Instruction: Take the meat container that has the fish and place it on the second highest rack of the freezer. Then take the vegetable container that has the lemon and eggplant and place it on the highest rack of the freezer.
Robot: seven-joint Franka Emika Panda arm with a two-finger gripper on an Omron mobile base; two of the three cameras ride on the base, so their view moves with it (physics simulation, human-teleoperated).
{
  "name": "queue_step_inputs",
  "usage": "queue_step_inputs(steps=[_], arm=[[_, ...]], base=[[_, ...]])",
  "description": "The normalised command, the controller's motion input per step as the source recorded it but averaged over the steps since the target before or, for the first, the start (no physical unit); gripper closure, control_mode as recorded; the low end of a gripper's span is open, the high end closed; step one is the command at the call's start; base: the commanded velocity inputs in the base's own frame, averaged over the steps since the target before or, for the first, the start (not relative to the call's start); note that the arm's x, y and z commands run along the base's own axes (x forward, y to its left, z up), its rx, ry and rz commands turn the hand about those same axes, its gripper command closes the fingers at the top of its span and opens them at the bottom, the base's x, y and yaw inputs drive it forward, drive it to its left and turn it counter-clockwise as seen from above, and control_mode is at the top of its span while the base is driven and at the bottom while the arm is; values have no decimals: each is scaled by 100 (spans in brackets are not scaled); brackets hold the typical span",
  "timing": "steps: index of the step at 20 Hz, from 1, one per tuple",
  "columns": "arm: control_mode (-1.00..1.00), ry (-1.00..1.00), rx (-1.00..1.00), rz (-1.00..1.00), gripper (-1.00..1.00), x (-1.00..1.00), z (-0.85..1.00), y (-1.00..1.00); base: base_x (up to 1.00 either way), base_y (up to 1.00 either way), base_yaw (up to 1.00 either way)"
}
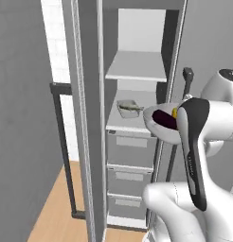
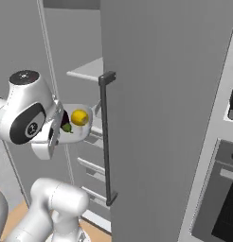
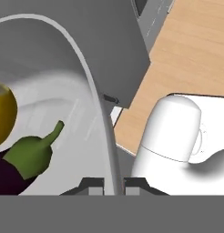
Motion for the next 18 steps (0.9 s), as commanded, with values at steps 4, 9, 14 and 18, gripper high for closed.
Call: queue_step_inputs(steps=[4,9,14,18], arm=[[100,0,0,0,100,0,0,0],[100,0,0,0,100,0,0,0],[100,0,0,0,100,0,0,0],[100,0,0,0,100,0,0,0]], base=[[61,50,-29],[56,59,-20],[59,11,-19],[51,26,-13]])
